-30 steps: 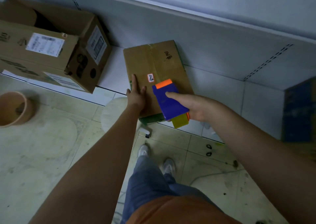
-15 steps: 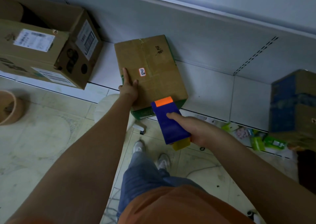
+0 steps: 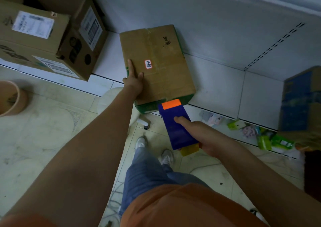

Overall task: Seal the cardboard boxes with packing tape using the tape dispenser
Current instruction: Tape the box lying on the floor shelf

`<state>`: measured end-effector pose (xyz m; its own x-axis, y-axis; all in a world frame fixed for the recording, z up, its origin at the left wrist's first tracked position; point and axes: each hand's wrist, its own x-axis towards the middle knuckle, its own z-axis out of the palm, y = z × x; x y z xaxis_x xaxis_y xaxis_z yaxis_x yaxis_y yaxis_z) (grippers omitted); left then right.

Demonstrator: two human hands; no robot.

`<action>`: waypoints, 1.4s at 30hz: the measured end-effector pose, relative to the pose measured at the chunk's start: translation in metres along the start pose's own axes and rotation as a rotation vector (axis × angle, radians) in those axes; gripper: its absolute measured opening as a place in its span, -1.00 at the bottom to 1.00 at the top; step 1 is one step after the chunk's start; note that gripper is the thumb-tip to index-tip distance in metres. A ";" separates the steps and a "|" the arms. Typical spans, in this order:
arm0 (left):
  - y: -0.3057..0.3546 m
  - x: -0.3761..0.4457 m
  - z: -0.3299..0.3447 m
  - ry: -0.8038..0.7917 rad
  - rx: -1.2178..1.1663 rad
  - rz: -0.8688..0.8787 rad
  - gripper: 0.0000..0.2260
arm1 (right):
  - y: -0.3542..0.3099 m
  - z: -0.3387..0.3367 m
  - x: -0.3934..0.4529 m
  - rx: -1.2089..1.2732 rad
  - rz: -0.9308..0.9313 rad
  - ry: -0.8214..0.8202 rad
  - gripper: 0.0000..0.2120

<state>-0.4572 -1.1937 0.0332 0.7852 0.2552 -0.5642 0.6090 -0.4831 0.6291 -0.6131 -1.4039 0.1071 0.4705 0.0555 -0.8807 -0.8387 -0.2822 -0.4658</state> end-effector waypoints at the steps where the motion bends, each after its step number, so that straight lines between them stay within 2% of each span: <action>1: 0.000 0.000 0.000 -0.004 0.004 0.005 -0.40 | 0.000 0.002 0.003 0.009 0.007 -0.001 -0.60; 7: -0.001 0.002 -0.005 -0.052 0.040 -0.001 -0.38 | -0.004 0.010 0.026 0.032 0.032 0.017 -0.63; 10: 0.001 0.003 -0.005 -0.057 0.053 -0.005 -0.29 | -0.002 0.011 0.034 0.025 0.040 0.036 -0.59; 13: 0.002 0.000 -0.001 -0.059 0.106 0.020 -0.14 | 0.003 0.012 0.043 -0.003 0.056 0.058 -0.47; 15: 0.000 -0.001 0.003 -0.007 0.205 0.046 -0.11 | 0.008 0.016 0.050 -0.023 0.062 0.070 -0.38; 17: -0.003 -0.003 0.005 0.081 0.328 0.164 -0.18 | 0.007 0.016 0.055 -0.050 0.038 0.094 -0.34; 19: -0.009 -0.008 0.006 0.153 0.465 0.434 -0.31 | -0.006 0.010 0.063 -0.108 -0.012 0.168 -0.31; 21: -0.016 -0.016 0.010 0.148 0.626 0.693 -0.39 | -0.024 -0.001 0.072 -0.119 -0.036 0.234 -0.31; 22: -0.018 -0.017 0.013 0.120 0.694 0.754 -0.40 | -0.030 -0.006 0.076 -0.095 -0.034 0.216 -0.31; 24: -0.015 -0.016 0.015 0.042 0.732 0.717 -0.36 | -0.033 -0.010 0.078 -0.065 -0.016 0.146 -0.28; 29: 0.006 -0.006 0.008 -0.098 0.733 0.549 -0.29 | -0.018 0.000 0.080 -0.024 -0.001 0.089 -0.06; 31: 0.010 -0.004 0.008 -0.139 0.705 0.473 -0.35 | -0.011 0.007 0.076 -0.078 -0.021 0.089 -0.13; 34: 0.014 -0.003 0.008 -0.161 0.692 0.406 -0.40 | 0.006 0.013 0.066 -0.172 -0.090 0.117 -0.42; 42: 0.018 -0.004 0.010 -0.151 0.733 0.385 -0.23 | 0.019 0.005 0.057 -0.184 -0.081 0.095 -0.47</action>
<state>-0.4503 -1.2118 0.0411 0.8681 -0.1283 -0.4795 0.0339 -0.9485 0.3151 -0.6035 -1.4011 0.0477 0.5656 -0.0024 -0.8247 -0.7365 -0.4513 -0.5038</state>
